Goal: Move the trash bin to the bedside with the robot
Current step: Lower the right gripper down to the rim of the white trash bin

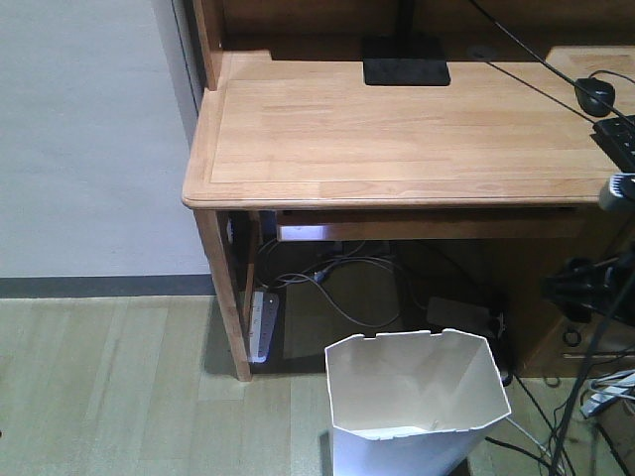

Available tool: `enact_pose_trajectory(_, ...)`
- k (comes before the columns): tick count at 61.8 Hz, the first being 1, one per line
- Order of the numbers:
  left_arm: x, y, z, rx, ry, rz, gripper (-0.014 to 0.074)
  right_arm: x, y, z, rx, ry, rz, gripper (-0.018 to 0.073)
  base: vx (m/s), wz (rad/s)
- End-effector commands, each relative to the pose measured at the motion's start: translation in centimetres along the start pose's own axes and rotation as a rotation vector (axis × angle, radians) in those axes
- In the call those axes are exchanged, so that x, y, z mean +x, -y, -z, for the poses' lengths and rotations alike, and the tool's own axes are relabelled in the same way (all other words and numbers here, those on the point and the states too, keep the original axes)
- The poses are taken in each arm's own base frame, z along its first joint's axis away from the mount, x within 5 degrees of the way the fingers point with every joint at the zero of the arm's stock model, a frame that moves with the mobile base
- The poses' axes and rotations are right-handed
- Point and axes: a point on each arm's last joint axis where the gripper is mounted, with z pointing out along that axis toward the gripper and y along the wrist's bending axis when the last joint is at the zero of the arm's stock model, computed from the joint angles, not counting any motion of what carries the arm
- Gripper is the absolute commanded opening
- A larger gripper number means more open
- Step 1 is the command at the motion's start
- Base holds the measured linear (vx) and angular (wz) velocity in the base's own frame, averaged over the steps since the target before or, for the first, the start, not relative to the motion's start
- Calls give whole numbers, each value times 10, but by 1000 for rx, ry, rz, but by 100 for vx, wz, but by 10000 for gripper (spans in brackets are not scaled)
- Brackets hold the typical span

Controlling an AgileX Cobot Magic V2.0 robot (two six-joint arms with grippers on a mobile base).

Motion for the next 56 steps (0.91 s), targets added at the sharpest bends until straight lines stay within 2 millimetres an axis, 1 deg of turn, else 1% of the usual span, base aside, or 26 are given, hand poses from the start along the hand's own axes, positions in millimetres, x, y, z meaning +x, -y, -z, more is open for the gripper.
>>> enact_pose_trajectory(1,2,2,-2,12,56,11,-6,-19,0,-7,3,17,18,517,0,0)
enact_pose_trajectory(15,2,2,-2,12,56,11,-6,-32,2,-53,7,-141,51,517,0,0)
enact_pose_trajectory(25,2,2,-2,12,56,11,-6,-35,15,-83,20,-228,41,517,0,0)
enact_pose_trajectory(38,2,2,-2,12,56,11,-6,-24,41,-123,42,-317,3,517,0,0)
enact_pose_trajectory(46,2,2,-2,12,56,11,-6,-13,46,-152,35,-354,21,517,0,0)
enact_pose_trajectory(56,2,2,-2,12,56,11,-6,0,50,-191,45,-351,51,517,0,0)
